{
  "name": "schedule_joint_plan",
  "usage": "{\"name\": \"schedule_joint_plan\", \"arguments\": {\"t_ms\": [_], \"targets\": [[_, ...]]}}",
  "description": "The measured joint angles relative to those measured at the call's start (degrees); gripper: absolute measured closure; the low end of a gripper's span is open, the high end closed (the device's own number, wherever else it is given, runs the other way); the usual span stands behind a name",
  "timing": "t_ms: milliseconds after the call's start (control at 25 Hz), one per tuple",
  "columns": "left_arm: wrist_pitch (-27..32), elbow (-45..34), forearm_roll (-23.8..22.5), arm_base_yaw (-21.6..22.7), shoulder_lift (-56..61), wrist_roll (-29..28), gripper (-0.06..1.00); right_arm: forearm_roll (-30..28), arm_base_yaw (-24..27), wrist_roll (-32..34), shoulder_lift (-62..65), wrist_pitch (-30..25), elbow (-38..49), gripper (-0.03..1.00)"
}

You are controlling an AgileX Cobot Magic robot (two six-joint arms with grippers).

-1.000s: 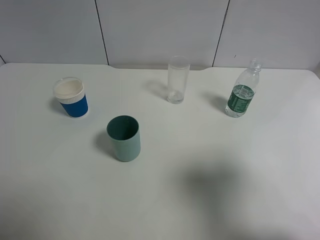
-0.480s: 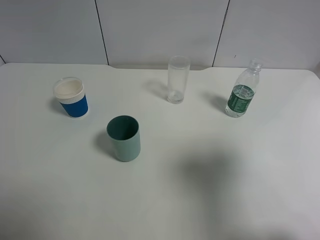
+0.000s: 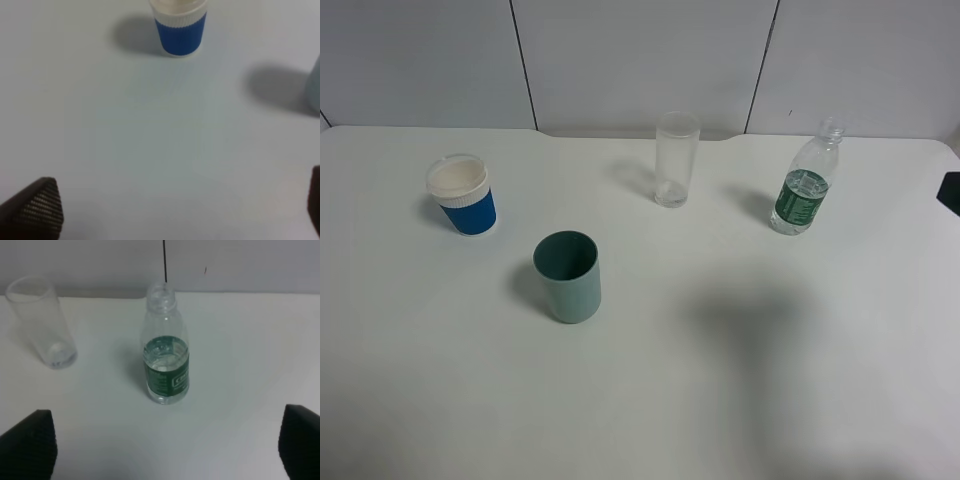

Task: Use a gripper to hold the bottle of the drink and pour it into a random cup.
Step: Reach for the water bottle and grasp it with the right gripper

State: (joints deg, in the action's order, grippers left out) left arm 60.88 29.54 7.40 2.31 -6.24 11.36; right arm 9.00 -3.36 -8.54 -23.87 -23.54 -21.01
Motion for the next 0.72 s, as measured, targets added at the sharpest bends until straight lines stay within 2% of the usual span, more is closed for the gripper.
{"name": "schedule_joint_plan", "arguments": {"t_ms": [200, 400, 720], "targets": [[0.0, 0.0, 0.0, 0.0, 0.0, 0.0, -0.05, 0.5, 0.0, 0.3, -6.1, 8.0, 4.0, 0.09], [0.0, 0.0, 0.0, 0.0, 0.0, 0.0, -0.05, 0.6, 0.0, 0.3, -10.8, 13.2, 4.2, 0.09], [0.0, 0.0, 0.0, 0.0, 0.0, 0.0, -0.05, 0.5, 0.0, 0.1, -22.6, 25.6, 4.2, 0.09]]}}
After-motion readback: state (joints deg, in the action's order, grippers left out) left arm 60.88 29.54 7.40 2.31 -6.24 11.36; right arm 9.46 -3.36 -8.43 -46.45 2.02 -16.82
